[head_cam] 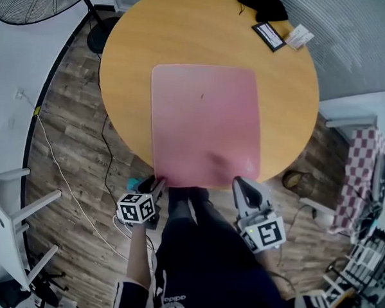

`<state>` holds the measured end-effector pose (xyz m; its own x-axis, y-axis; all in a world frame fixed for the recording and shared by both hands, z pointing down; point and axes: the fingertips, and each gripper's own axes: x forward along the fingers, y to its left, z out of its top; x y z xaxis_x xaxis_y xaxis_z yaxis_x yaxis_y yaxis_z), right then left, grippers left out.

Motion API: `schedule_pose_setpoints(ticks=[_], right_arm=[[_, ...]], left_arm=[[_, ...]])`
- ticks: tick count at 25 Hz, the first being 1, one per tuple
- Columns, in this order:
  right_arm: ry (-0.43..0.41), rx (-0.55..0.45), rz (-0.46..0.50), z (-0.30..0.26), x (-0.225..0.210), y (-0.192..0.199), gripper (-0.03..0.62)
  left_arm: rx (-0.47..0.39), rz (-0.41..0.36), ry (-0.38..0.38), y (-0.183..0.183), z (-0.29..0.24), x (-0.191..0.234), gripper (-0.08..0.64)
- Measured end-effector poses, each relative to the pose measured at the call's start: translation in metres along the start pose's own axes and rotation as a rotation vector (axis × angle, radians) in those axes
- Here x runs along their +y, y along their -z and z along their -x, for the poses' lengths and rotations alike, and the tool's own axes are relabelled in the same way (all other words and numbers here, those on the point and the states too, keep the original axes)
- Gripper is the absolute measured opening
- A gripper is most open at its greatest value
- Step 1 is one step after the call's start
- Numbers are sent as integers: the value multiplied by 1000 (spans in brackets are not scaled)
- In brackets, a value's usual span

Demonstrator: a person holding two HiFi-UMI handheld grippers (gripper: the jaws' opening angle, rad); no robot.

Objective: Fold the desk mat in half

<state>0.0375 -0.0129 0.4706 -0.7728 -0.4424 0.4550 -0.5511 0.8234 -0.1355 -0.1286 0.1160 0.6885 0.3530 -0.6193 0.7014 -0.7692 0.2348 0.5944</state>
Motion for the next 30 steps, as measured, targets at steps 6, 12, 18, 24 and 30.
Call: schedule_pose_setpoints(ticks=[6,12,18,24,30], right_arm=[[20,-16,-10,1,0,-3,3],[28,-26,-8,3,0,-6,3],[35,-35,2,1,0,-11,3],[41,-55,16,-2,3,-16,3],[70,-81,26,2,4,-24,3]], left_arm=[[20,60,70,2,-3,2,169],[118,5,165,14,-4,-13,157],[62,-12,149,4,7,-14,32],[-7,-8,140,-7,17,-20,20],[-60,-41,158,-28,25,-31,20]])
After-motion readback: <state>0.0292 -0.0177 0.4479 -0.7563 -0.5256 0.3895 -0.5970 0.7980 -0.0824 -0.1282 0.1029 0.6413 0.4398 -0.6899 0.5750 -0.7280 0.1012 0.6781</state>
